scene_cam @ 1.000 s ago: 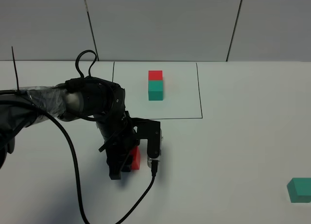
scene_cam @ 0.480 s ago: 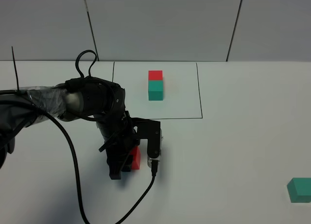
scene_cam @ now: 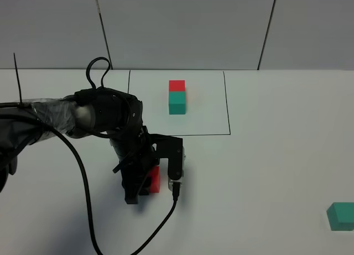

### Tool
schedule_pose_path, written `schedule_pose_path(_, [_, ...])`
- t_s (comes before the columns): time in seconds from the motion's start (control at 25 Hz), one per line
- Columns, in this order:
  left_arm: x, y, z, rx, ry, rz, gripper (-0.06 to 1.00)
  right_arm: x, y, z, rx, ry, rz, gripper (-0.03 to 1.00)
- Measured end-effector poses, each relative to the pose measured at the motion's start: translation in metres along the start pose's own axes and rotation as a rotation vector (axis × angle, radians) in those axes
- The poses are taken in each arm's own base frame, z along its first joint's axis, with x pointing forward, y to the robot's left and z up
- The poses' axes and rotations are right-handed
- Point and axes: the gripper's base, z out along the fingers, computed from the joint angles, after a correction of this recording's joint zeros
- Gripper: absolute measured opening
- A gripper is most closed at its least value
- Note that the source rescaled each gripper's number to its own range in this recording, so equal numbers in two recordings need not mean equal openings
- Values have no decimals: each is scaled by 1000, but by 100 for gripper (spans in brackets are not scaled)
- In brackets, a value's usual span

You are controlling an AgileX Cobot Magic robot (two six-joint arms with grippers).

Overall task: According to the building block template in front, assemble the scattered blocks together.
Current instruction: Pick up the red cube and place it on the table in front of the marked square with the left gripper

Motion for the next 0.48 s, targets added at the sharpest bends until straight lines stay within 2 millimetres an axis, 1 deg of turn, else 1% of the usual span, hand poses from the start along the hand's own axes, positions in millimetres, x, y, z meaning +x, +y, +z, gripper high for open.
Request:
schedule_pose_path(0.08, [0,0,0,-2,-1,0,16,0,0,0,0,0,0,56])
schedule_pose_path(0.32, [0,0,0,-5,-2,0,50,0,0,0,0,0,0,56])
schedule_pose_path(0.4, [0,1,0,-7,-3,0,56,0,0,0,0,0,0,56])
schedule_pose_path(0.48, [0,1,0,-8,-3,0,59,0,0,0,0,0,0,56])
